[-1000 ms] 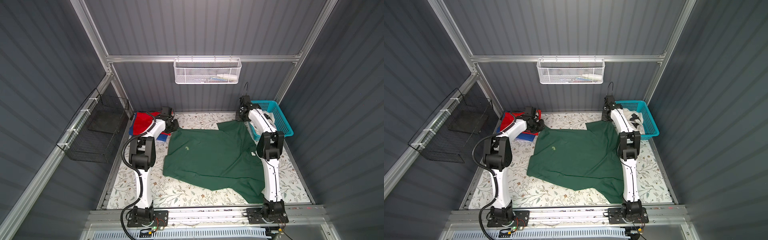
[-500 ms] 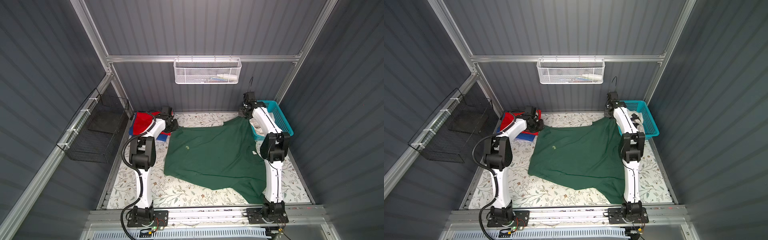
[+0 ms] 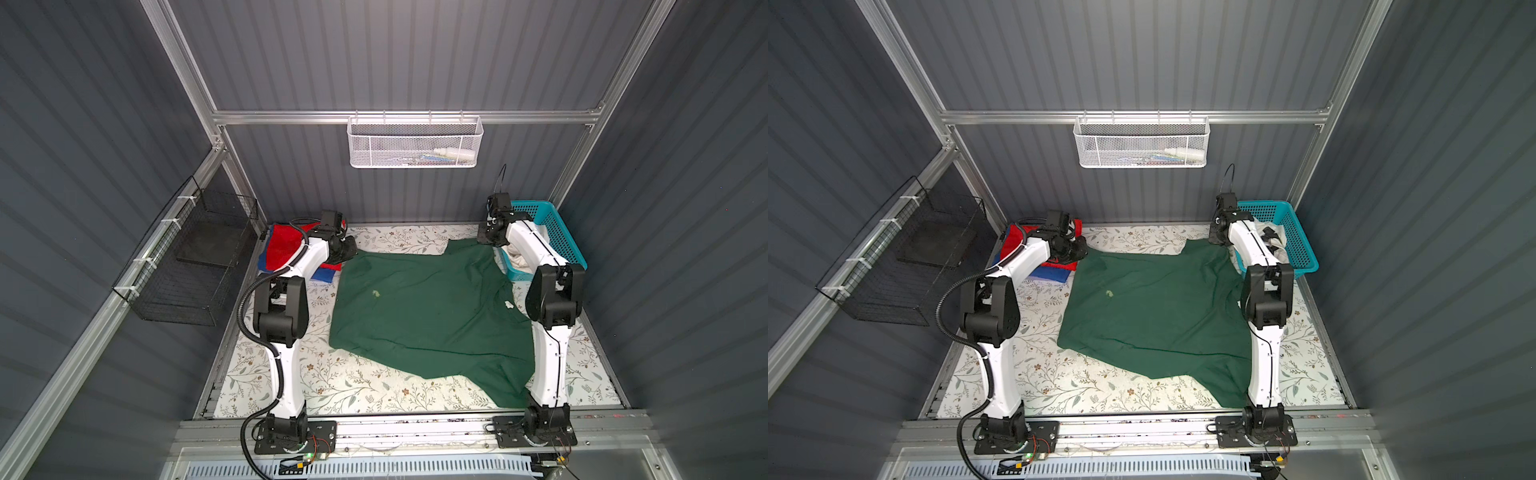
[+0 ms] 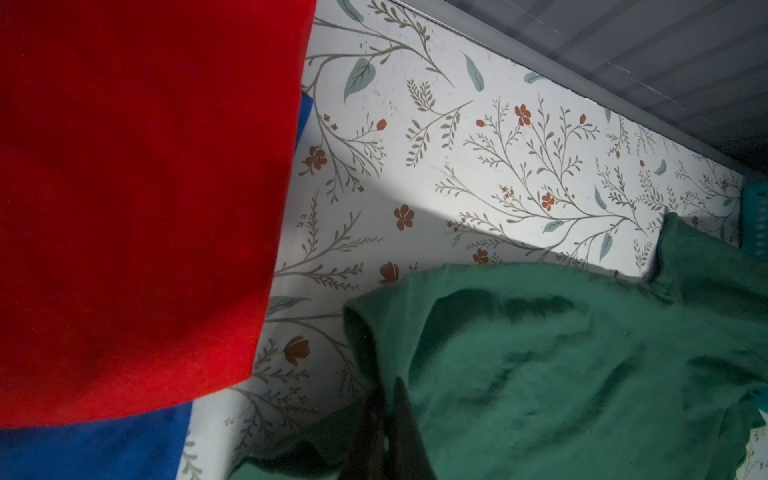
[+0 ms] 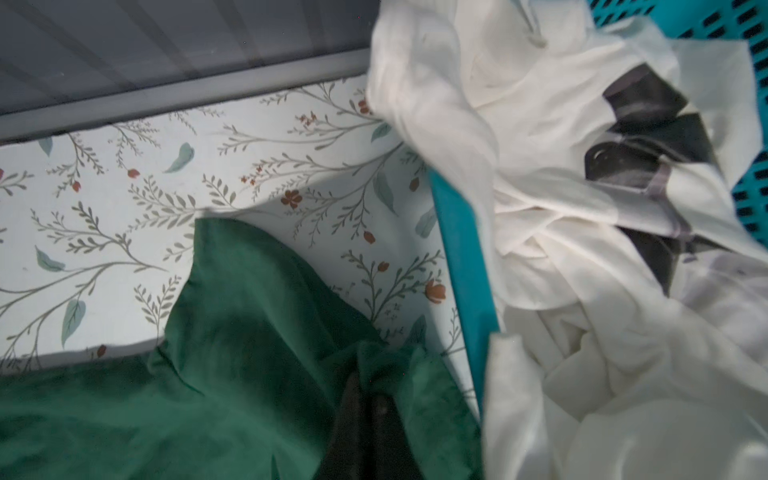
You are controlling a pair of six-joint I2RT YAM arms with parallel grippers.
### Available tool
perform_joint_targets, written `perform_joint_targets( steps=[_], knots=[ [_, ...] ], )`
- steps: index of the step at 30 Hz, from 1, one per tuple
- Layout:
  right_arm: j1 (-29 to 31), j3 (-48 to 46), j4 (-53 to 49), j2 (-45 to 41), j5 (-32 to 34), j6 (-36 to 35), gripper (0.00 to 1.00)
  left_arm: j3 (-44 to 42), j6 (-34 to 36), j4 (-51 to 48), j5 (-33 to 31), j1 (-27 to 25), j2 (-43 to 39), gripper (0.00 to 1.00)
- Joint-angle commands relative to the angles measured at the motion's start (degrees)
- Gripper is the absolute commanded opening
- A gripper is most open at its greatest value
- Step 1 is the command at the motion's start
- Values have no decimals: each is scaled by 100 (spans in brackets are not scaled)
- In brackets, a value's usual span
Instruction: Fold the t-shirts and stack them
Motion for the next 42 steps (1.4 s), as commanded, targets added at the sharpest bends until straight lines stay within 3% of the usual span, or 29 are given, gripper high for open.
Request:
perform_joint_targets(
  steps=[1,7,23,31,42],
  knots=[
    [9,-471,392,-441,-111,187,0,-338,-108,210,170,33,-401,0],
    [8,-1533,887,-1028,115,315,0,-1035,-151,441,-263,33,-818,0],
    [26,-3661,1498,-2345,132,752,0,-2524,-339,905,-487,33,-1581,0],
    [14,-4193,1594,-2816,486,878,0,-2670,-223,882,-1024,63,-1533,0],
    [21,-4743,1576,-3040,395,1142,3,-2688,-254,1086,-1124,178,-1258,0]
  ],
)
